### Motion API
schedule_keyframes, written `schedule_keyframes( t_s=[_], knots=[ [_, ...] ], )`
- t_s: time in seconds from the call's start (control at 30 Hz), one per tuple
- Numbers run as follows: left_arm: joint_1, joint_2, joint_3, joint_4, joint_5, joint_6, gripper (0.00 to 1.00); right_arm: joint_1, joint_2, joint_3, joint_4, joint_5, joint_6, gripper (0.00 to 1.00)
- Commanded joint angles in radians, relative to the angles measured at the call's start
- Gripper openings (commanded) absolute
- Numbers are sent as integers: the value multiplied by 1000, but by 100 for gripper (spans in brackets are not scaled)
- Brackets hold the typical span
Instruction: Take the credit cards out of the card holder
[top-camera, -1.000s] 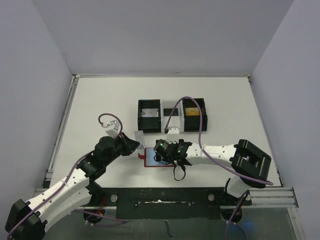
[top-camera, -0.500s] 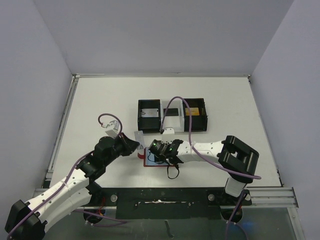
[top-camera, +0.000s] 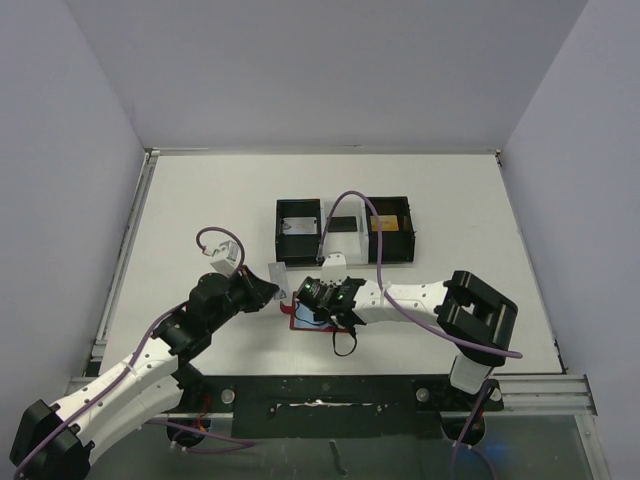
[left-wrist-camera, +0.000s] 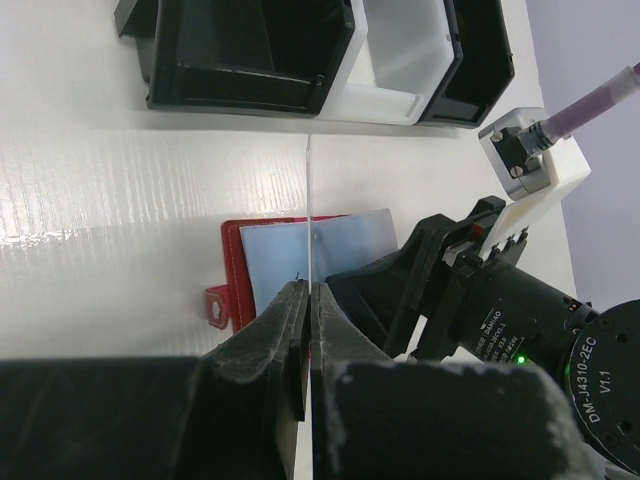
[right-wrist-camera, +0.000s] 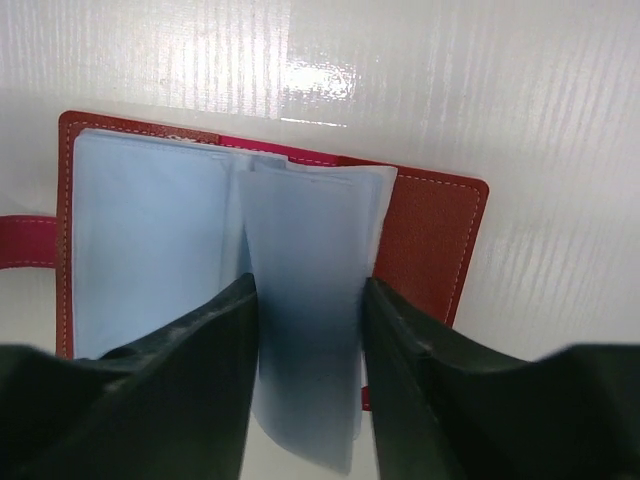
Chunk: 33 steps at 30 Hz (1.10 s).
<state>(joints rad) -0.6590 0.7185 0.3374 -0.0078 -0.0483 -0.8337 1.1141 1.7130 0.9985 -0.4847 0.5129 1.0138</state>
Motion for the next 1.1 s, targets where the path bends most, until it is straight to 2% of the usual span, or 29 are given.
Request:
schedule_keyframes(
  t_s=[0.0, 0.1, 0.17, 0.33, 0.63, 0.83, 1.07],
  knots=[
    [5, -2, 39, 19, -8, 13, 0, -1, -29, 54, -24, 38, -21, 49],
    [5, -7, 41, 10, -11, 13, 0, -1, -50, 69, -76, 57, -28, 57],
    [5, -17, 40, 4, -17, 12, 0, -10, -82, 70, -77, 50, -48, 66],
    [5, -51, 49, -52, -66, 13, 0, -10, -133, 90, -33, 24, -100, 73],
    [5, -178, 79, -235, -238, -18, 0, -4, -2, 167, 122, -103, -95, 75],
    [7, -249, 94, -313, -305, -26, 0, 6, 105, 233, 60, -86, -75, 78],
    [8, -271, 95, -323, -315, -22, 0, 17, 196, 263, 3, -87, -79, 78]
  ],
)
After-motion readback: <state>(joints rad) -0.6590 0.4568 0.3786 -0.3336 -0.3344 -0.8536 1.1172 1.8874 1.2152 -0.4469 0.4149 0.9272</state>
